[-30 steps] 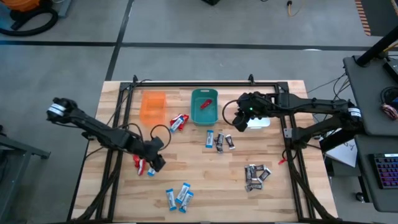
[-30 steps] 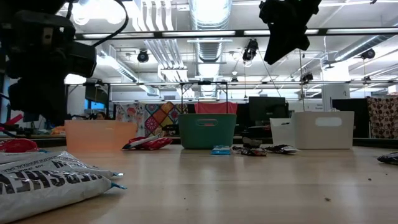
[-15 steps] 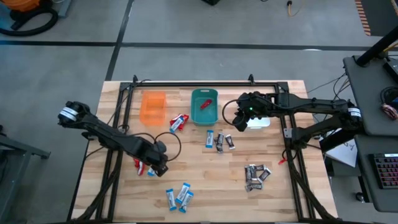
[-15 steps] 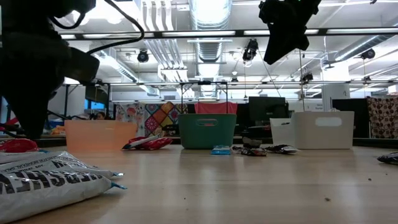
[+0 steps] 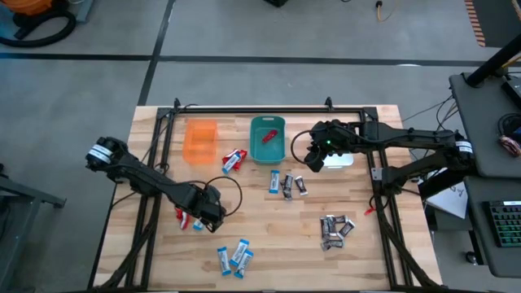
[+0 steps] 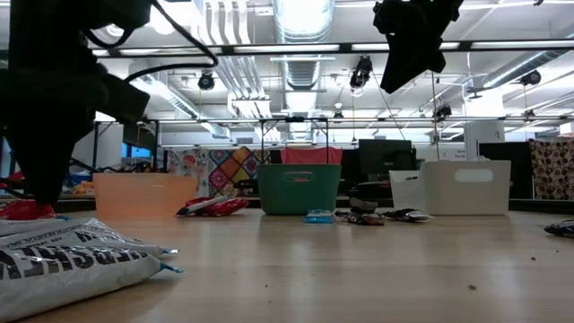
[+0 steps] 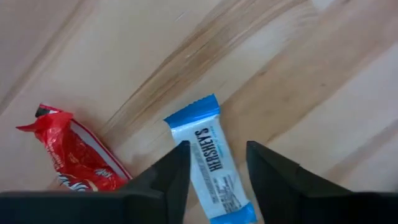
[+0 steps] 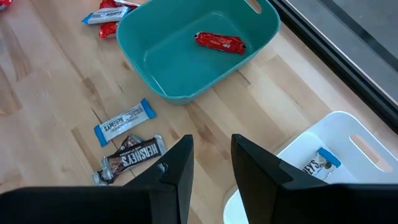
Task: Organize candy in baskets
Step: Put the white chocolate bar into the white bin
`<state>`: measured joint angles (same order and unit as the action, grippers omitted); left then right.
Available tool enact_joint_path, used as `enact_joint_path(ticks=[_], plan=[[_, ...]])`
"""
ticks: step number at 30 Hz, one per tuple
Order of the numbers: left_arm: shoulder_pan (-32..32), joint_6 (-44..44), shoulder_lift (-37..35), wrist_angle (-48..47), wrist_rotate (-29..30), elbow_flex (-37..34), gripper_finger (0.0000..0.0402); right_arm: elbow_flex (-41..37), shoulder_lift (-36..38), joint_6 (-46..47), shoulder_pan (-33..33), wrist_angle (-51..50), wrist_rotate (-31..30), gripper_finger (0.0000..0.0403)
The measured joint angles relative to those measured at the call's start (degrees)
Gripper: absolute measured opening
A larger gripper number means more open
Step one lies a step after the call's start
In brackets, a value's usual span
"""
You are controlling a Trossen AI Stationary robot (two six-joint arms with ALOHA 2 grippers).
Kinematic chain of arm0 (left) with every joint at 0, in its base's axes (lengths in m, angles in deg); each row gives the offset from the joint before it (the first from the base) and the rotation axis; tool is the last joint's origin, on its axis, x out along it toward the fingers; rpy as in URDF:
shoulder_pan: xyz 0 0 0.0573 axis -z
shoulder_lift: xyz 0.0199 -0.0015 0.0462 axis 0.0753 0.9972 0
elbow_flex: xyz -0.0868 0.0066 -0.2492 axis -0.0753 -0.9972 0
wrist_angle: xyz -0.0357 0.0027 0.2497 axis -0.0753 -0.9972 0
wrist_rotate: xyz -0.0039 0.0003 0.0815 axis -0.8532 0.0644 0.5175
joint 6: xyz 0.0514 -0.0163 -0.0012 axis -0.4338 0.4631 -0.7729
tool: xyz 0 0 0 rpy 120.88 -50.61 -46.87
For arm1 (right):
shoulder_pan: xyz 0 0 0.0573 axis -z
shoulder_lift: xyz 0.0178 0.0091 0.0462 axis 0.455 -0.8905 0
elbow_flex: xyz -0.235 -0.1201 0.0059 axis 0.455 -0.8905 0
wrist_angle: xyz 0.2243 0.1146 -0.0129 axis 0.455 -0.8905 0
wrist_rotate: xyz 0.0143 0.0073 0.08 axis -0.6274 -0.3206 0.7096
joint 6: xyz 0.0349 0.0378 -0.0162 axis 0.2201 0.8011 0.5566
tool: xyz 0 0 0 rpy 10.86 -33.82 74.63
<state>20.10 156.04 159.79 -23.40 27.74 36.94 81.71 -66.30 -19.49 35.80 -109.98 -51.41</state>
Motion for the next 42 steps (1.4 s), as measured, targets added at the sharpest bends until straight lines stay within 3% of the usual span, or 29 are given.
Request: enact_joint_path(ticks=[7, 13, 23, 36, 42], plan=[[0.4, 0.55, 2.45, -0.33, 0.22, -0.07, 0.0205, 0.0, 0.0, 0.0, 0.0, -0.02, 0.0, 0.01], [0.53, 0.13, 4.58, -0.36, 1.25, -0.1, 0.0211, 0.0, 0.0, 0.0, 0.0, -0.01, 0.0, 0.01], [0.53, -0.28, 5.33, 0.46, 1.31, -0.63, 0.0183, 0.0, 0.0, 0.02, 0.0, -0.02, 0.02, 0.01], [0.55, -1.52, 5.27, 2.32, 1.95, -0.86, 0.0088, 0.0, 0.0, 0.17, -0.51, -0.02, 0.04, 0.01], [0.66, -4.35, 4.02, 2.83, 4.24, -0.37, 0.0083, 0.0, 0.0, -0.05, -1.17, 0.0, 0.02, 0.01]])
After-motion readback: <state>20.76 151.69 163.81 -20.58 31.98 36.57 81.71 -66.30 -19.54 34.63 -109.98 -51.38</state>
